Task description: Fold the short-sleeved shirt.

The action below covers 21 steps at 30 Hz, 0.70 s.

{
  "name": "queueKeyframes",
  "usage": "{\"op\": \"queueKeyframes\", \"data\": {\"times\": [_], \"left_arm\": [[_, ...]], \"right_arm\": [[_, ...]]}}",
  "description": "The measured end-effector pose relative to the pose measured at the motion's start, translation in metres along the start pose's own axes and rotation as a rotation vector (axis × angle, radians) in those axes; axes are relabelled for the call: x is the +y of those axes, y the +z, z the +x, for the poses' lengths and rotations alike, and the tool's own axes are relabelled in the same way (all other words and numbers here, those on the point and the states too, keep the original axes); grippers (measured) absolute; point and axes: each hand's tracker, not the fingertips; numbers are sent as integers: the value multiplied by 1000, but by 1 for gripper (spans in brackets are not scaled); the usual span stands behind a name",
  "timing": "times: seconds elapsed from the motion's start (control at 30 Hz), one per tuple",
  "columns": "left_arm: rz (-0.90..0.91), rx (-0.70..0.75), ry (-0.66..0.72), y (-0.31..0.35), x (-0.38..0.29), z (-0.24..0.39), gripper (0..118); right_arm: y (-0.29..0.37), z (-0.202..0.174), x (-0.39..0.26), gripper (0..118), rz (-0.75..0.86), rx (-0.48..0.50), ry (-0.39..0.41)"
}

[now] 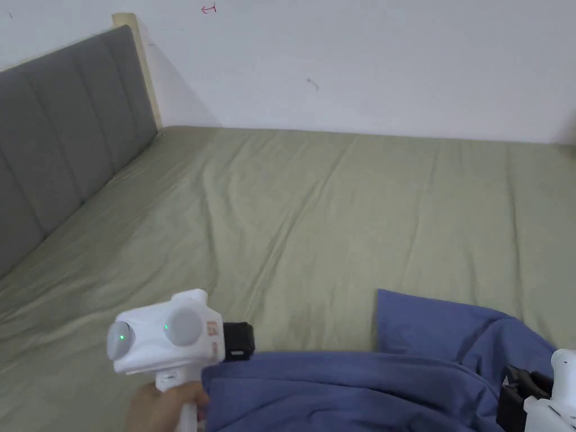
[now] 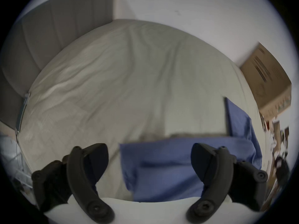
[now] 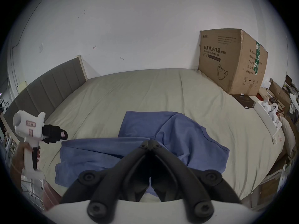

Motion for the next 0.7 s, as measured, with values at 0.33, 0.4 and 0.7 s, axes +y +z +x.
{"op": "queueKeyframes", "data": {"times": [0.33, 0.4, 0.7], "left_arm": [[-62, 16, 19, -27, -1, 5, 2], [-69, 5, 39, -24, 1, 3, 2], [43, -25, -79, 26, 8, 20, 2]], "right_arm": [[-13, 10, -9, 0, -67, -16, -14], [-14, 14, -8, 0, -76, -1, -31], [-90, 78, 80, 83, -77, 99, -26]]}}
